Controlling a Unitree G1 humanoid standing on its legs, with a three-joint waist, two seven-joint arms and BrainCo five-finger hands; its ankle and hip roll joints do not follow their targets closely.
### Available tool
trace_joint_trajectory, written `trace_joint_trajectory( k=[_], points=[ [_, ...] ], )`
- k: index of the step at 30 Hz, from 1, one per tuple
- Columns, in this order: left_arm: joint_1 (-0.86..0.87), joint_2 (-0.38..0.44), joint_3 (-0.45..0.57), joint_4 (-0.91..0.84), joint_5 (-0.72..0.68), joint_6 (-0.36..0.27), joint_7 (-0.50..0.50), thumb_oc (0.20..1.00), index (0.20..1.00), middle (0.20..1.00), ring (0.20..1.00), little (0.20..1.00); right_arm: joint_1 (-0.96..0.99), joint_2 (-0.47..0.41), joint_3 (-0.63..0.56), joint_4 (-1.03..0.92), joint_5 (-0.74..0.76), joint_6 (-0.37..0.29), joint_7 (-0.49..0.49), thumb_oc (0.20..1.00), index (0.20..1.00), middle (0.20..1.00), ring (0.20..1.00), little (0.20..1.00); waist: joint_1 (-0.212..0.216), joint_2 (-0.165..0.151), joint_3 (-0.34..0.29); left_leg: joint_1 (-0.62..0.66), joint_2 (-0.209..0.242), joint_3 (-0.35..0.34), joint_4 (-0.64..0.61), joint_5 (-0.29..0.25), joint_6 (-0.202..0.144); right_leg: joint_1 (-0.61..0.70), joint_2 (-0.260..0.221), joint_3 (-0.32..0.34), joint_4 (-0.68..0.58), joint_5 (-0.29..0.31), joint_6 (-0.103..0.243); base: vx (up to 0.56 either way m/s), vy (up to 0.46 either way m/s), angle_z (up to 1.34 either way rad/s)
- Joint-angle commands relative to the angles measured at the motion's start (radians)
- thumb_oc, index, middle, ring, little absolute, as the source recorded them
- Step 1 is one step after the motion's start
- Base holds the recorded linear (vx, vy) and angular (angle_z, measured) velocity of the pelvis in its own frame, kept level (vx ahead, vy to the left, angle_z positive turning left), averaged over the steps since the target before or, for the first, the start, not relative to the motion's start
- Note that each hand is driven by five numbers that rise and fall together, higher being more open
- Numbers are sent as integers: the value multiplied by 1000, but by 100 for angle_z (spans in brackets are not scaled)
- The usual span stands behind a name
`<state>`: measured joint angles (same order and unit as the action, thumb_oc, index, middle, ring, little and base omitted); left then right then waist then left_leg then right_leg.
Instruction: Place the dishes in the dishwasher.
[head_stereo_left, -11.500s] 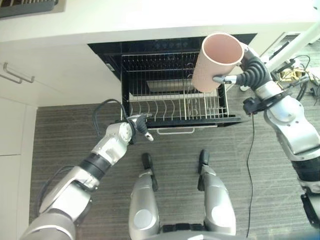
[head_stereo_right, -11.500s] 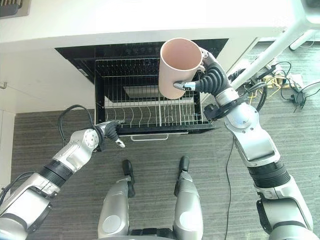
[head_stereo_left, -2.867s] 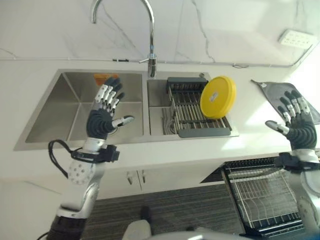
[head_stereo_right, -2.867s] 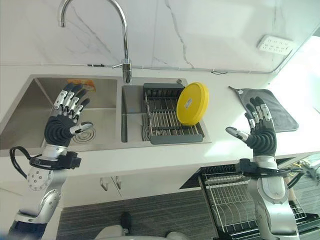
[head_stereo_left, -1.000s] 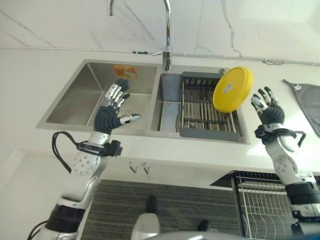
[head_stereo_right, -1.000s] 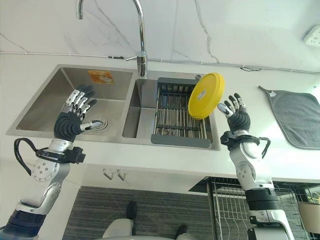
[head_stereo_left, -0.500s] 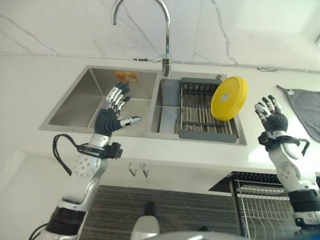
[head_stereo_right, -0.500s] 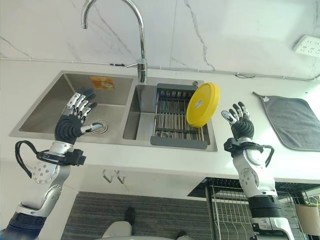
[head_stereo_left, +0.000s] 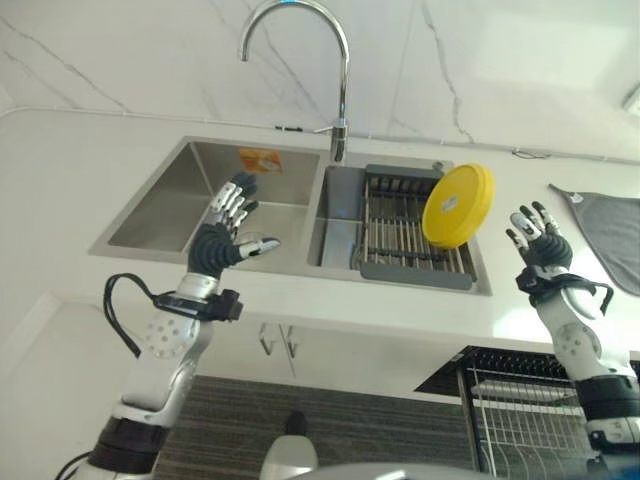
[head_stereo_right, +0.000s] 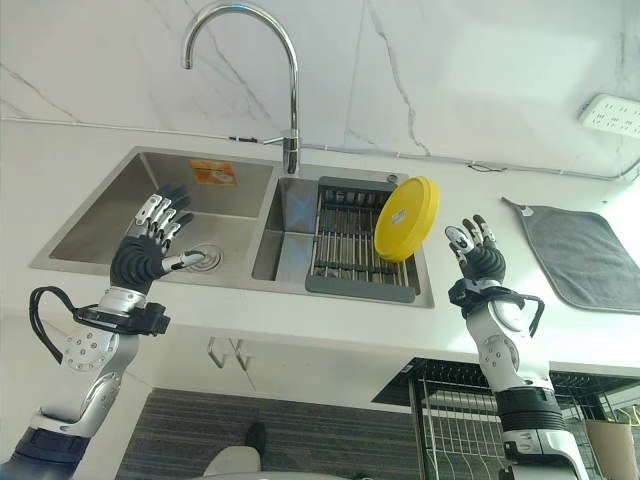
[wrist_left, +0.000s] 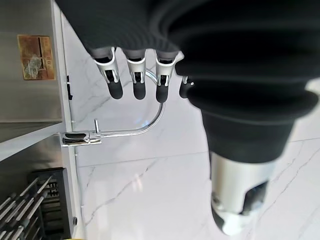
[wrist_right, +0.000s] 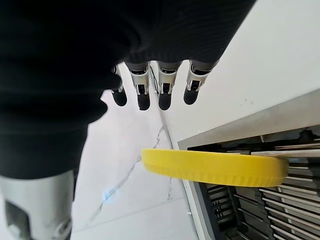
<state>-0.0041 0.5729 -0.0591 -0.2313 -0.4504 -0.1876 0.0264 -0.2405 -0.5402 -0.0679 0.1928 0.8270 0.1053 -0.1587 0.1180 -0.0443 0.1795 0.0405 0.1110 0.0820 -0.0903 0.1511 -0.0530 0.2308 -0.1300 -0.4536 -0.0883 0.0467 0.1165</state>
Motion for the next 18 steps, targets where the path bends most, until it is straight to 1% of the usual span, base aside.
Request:
trace_joint_trajectory(
  k=[1, 4, 9, 18],
  points=[
    [-7, 28, -19, -8, 14, -37, -4, 1000, 1000, 1000, 1000, 1000, -116, -70, -25, 64, 23, -25, -1, 1000, 1000, 1000, 1000, 1000, 22, 33, -40, 113, 1, 37, 3, -152, -41, -7, 17, 21, 1, -49, -13, 0, 0, 0],
    [-6, 32, -21, -8, 9, -39, -5, 1000, 1000, 1000, 1000, 1000, -125, -76, -26, 83, 45, -17, 0, 1000, 1000, 1000, 1000, 1000, 25, 34, -38, 115, 0, 35, 3, -151, -41, -3, 17, 18, 1, -49, -14, 11, 0, 0],
    [-10, 48, -26, -8, 3, -26, -10, 1000, 1000, 1000, 1000, 1000, -150, -97, -16, 140, 64, -7, 18, 1000, 1000, 1000, 1000, 1000, 32, 33, -35, 120, -5, 29, 3, -152, -42, 3, 17, 15, 1, -49, -14, 27, -7, 1],
    [-15, 68, -29, -5, -5, -27, -13, 1000, 1000, 1000, 1000, 1000, -193, -132, -12, 192, 84, -11, 27, 1000, 1000, 1000, 1000, 1000, 38, 37, -23, 114, -7, 19, 3, -150, -42, -3, 15, 14, 1, -47, -12, 15, -16, 4]
  ],
)
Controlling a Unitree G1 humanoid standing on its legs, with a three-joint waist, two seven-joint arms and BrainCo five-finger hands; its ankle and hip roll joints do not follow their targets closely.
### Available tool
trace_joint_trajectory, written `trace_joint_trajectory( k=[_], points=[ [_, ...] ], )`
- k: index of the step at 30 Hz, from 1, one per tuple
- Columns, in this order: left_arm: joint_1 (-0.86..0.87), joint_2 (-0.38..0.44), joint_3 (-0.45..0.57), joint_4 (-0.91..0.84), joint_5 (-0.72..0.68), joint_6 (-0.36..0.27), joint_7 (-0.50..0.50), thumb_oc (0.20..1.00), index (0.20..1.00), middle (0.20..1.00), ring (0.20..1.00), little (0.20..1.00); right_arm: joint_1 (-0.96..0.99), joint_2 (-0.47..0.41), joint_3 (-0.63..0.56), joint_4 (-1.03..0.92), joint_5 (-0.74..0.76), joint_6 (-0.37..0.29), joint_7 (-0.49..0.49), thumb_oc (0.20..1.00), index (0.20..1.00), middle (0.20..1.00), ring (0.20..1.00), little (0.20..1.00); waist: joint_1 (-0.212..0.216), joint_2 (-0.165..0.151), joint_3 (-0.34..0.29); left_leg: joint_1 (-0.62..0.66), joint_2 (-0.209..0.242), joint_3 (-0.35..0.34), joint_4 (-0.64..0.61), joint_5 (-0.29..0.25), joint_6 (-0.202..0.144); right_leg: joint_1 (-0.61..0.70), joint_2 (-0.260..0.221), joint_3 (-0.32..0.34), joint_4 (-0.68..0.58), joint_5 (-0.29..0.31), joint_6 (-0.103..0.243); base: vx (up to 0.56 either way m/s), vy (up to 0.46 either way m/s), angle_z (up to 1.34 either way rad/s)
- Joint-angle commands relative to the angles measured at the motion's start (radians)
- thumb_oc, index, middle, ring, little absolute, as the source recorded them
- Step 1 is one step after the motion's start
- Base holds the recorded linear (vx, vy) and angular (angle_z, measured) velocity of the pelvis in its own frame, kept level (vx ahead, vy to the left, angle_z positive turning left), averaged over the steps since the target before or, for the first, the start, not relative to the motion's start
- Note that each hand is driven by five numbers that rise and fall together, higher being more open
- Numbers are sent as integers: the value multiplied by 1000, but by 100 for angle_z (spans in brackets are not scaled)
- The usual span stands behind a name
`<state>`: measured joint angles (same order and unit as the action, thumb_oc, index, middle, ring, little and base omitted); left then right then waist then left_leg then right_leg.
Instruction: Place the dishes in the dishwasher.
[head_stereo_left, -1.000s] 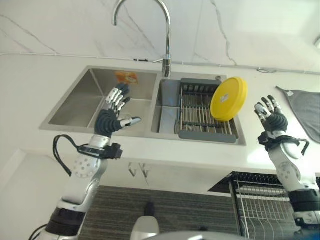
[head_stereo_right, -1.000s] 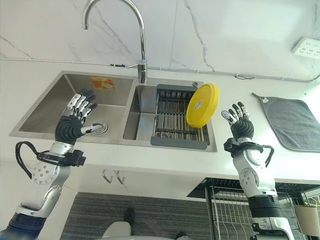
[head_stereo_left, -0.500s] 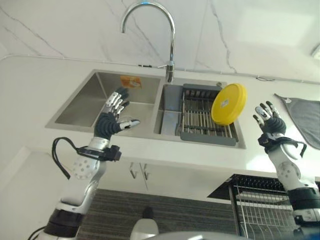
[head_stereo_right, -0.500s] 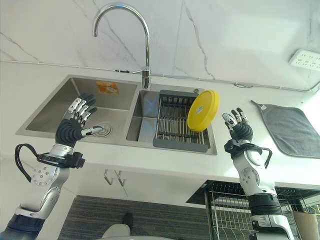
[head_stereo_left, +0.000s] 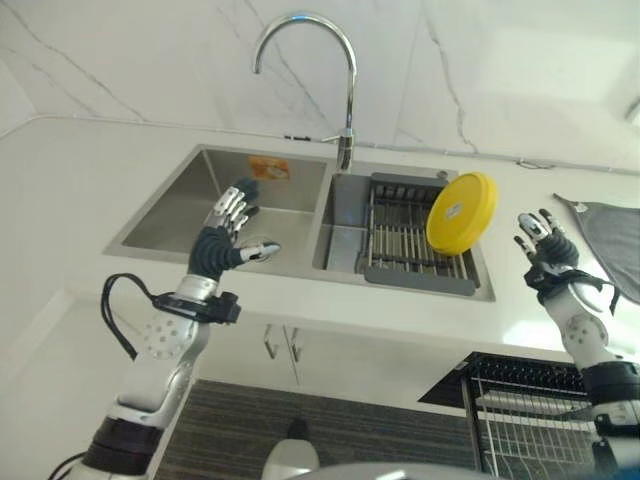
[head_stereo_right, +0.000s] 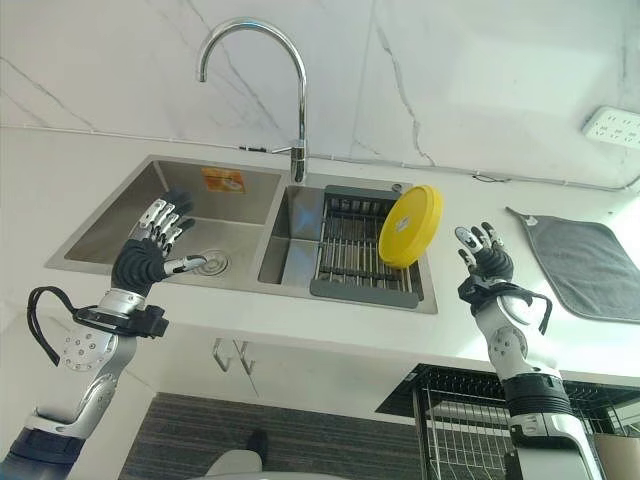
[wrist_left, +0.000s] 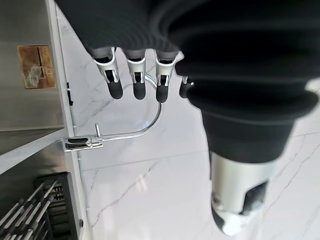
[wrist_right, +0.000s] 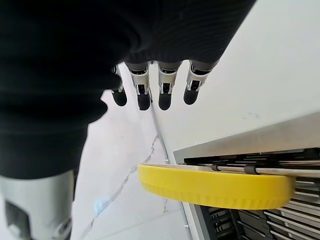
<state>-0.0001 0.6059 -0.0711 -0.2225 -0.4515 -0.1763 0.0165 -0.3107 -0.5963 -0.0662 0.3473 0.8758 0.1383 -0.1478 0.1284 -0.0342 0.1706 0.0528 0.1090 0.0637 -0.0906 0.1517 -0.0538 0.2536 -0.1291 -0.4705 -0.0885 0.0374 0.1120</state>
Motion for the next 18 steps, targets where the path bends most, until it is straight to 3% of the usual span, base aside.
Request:
trace_joint_trajectory(
  k=[1, 18],
  points=[
    [-20, 37, -17, -14, -5, -38, -3, 1000, 1000, 1000, 1000, 1000, -124, -78, -13, 40, 35, -45, 17, 1000, 1000, 1000, 1000, 1000, 28, 27, -13, 101, -6, 36, 3, -150, -40, -27, 14, 32, 1, -38, -7, 0, 0, 0],
    [-70, 77, -38, 3, -34, -76, -9, 1000, 1000, 1000, 1000, 1000, -184, -139, 12, 70, 43, -57, 17, 1000, 1000, 1000, 1000, 1000, 31, 38, 49, 49, -14, 0, 3, -145, -30, -87, 9, 53, 1, -18, 3, 11, -17, 1]
  ],
)
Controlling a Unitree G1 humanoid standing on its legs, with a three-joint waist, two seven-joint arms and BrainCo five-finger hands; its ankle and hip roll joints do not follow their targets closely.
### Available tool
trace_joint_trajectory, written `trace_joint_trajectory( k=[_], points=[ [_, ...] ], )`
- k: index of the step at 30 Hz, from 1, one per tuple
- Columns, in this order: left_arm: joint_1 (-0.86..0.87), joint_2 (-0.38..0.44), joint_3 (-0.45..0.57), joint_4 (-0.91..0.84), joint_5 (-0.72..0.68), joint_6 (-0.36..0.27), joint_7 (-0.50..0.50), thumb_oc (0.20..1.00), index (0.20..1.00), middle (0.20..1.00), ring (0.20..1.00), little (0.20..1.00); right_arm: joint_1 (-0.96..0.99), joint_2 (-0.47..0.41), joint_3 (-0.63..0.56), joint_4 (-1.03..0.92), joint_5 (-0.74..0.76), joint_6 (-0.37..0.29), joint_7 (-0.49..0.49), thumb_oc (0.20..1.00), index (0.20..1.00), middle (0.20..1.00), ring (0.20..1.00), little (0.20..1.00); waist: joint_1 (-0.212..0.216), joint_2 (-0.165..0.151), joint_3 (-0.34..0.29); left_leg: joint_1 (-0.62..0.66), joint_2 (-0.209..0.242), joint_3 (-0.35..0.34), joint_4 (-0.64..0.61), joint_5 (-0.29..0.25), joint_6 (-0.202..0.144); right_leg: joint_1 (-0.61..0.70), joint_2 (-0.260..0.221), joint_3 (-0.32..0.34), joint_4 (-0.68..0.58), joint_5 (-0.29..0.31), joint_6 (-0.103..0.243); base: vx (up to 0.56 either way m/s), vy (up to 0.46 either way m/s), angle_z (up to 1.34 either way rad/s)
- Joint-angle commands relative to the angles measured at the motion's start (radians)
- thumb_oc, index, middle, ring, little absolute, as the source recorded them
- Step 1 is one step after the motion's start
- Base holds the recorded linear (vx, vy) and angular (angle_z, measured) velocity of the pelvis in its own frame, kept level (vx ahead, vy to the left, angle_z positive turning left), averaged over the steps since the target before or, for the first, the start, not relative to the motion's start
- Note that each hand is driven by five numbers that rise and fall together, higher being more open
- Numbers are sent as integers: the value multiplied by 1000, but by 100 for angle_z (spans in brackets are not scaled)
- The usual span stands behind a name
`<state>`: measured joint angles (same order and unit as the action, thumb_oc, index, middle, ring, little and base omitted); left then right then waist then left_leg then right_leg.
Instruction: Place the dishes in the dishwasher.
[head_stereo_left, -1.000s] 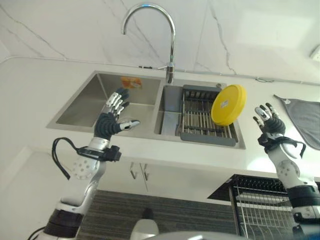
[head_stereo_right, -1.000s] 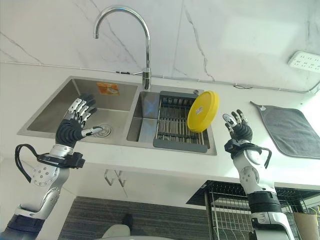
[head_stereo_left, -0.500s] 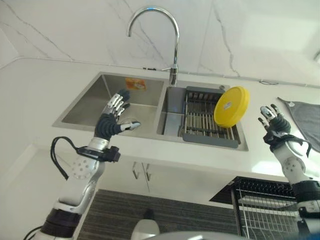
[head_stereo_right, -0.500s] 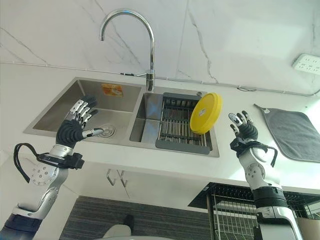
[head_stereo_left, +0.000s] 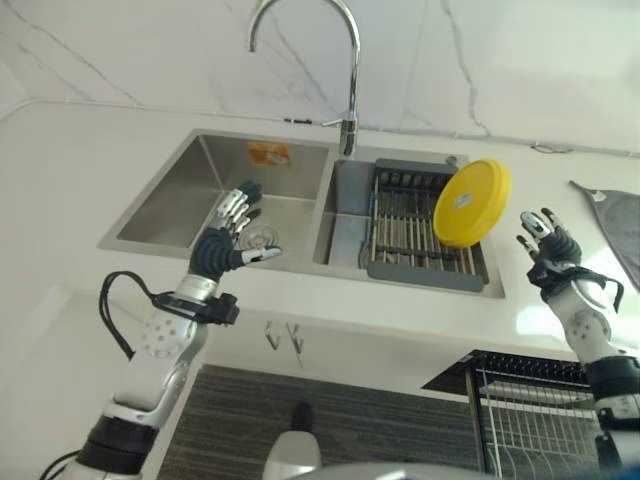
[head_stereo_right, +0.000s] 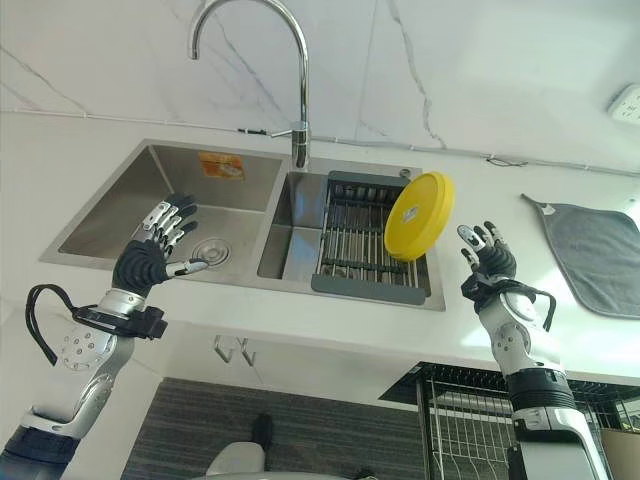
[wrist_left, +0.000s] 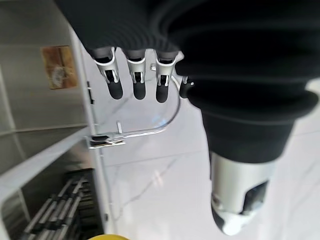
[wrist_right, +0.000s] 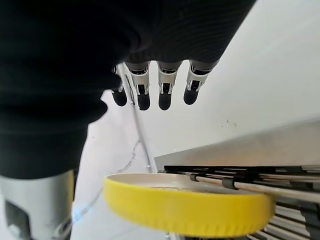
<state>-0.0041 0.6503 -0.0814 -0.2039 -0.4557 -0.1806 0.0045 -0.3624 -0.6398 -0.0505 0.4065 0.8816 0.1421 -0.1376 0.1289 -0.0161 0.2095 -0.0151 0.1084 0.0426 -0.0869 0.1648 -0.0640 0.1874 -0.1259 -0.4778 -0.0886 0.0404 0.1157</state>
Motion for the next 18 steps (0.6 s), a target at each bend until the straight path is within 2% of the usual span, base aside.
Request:
trace_joint_trajectory(
  k=[1, 8, 18],
  points=[
    [-69, 32, -32, -15, -28, -73, 5, 1000, 1000, 1000, 1000, 1000, -134, -98, 0, 12, 40, -61, 6, 1000, 1000, 1000, 1000, 1000, 30, 20, 13, 115, -14, 19, 0, -158, -18, -25, 5, 63, 1, -19, -1, 10, -11, 4],
    [-90, 39, -43, -15, -30, -80, 21, 1000, 1000, 1000, 1000, 1000, -158, -120, 10, 23, 36, -70, 16, 1000, 1000, 1000, 1000, 1000, 26, 28, 29, 101, -14, 20, 0, -156, -14, -41, 1, 72, 1, -12, 1, 0, 0, 0],
    [-75, 29, -40, -27, -21, -64, 29, 1000, 1000, 1000, 1000, 1000, -172, -133, 23, 22, 22, -65, 16, 1000, 1000, 1000, 1000, 1000, 22, 32, 21, 108, -12, 24, 0, -156, -14, -34, 0, 77, 1, -14, -3, 19, 5, 0]
  ],
)
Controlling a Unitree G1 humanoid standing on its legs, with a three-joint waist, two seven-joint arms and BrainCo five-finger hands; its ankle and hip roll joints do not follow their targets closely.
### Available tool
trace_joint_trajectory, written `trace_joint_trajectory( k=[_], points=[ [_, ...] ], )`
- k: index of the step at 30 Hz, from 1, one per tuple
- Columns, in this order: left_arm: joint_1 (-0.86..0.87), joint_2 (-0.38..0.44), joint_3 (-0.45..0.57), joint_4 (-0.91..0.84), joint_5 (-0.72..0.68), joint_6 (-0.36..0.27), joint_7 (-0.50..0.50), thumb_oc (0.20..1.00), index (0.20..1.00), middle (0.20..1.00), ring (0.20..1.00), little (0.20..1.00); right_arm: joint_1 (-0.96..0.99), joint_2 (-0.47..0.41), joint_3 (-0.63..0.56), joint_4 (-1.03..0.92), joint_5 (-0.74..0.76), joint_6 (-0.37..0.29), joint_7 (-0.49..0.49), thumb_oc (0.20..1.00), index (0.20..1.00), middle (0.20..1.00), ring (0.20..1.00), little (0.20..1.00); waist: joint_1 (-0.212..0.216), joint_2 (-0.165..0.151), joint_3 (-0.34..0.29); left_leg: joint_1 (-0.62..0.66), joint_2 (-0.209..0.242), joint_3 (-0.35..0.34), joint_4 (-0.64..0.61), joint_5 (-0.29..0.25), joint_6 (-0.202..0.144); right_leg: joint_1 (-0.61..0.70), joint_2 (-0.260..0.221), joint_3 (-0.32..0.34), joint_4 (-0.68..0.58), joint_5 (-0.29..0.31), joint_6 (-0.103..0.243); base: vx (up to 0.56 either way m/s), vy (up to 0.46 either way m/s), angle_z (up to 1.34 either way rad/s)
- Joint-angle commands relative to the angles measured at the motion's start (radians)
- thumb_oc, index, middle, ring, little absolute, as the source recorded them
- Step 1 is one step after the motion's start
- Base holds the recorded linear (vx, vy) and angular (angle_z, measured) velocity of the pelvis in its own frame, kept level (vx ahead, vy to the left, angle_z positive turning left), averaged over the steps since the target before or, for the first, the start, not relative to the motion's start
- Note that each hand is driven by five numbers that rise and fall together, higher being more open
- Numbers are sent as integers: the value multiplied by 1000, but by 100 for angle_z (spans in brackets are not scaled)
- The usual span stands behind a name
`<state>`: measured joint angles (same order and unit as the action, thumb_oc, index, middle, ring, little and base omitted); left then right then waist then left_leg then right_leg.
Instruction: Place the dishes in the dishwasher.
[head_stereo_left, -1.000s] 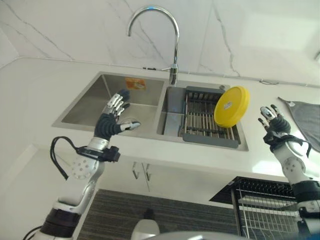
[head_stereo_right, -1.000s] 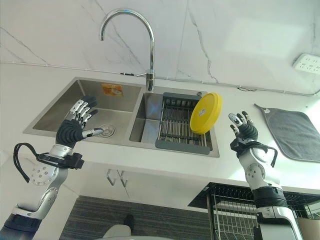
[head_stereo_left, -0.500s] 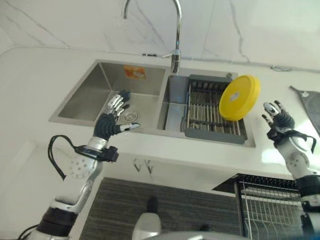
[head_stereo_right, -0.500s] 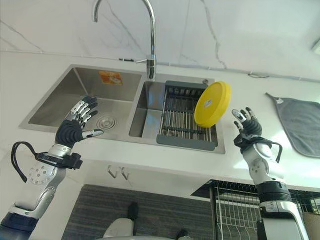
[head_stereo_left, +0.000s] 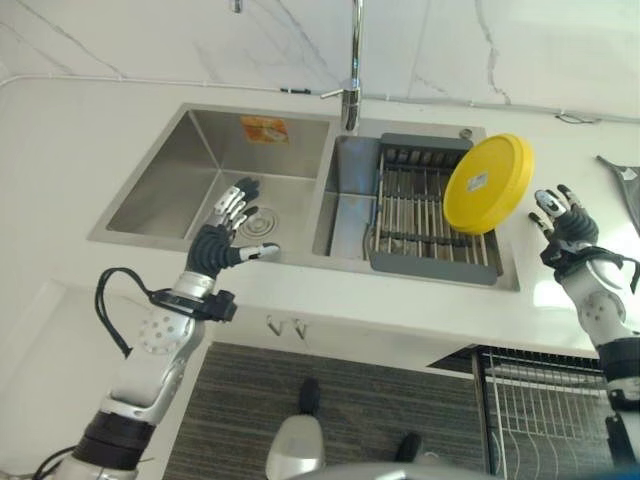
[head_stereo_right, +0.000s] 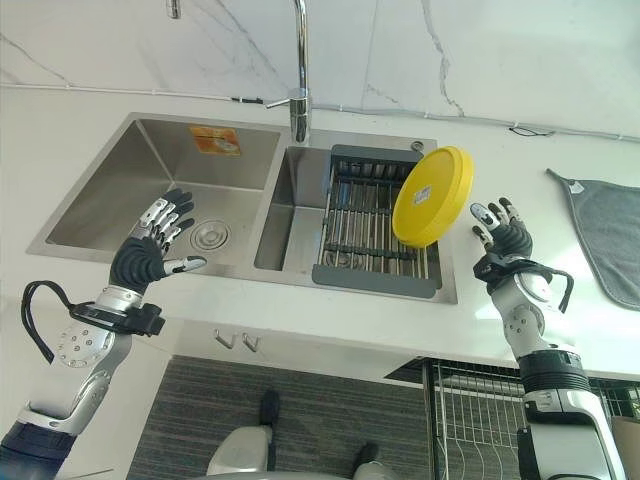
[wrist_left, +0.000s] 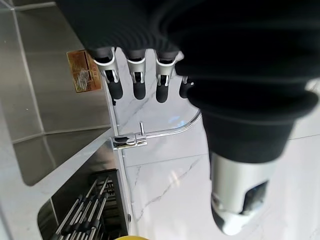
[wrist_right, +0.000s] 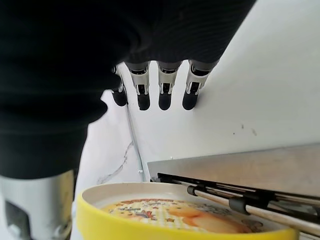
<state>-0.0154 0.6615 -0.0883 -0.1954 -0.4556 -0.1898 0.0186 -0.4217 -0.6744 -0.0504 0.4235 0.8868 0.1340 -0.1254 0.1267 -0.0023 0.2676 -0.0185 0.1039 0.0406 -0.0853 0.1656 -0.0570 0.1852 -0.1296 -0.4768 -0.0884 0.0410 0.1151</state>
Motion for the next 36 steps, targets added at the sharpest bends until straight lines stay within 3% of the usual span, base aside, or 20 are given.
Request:
trace_joint_trajectory(
  k=[1, 36],
  points=[
    [-61, 17, -33, -36, -20, -54, 15, 1000, 1000, 1000, 1000, 1000, -111, -96, 25, 5, 14, -60, 4, 1000, 1000, 1000, 1000, 1000, 24, 18, -38, 113, -7, 27, -2, -156, -21, -30, 4, 75, 1, -15, -3, 38, 3, 0],
    [-30, 16, -47, -34, -20, -66, 14, 1000, 1000, 1000, 1000, 1000, -251, -164, 100, 59, -35, -1, 32, 1000, 1000, 1000, 1000, 1000, 45, 16, -42, 114, -7, 19, -2, -142, -28, -15, 3, 74, 1, -17, -10, 4, 1, 0]
  ],
)
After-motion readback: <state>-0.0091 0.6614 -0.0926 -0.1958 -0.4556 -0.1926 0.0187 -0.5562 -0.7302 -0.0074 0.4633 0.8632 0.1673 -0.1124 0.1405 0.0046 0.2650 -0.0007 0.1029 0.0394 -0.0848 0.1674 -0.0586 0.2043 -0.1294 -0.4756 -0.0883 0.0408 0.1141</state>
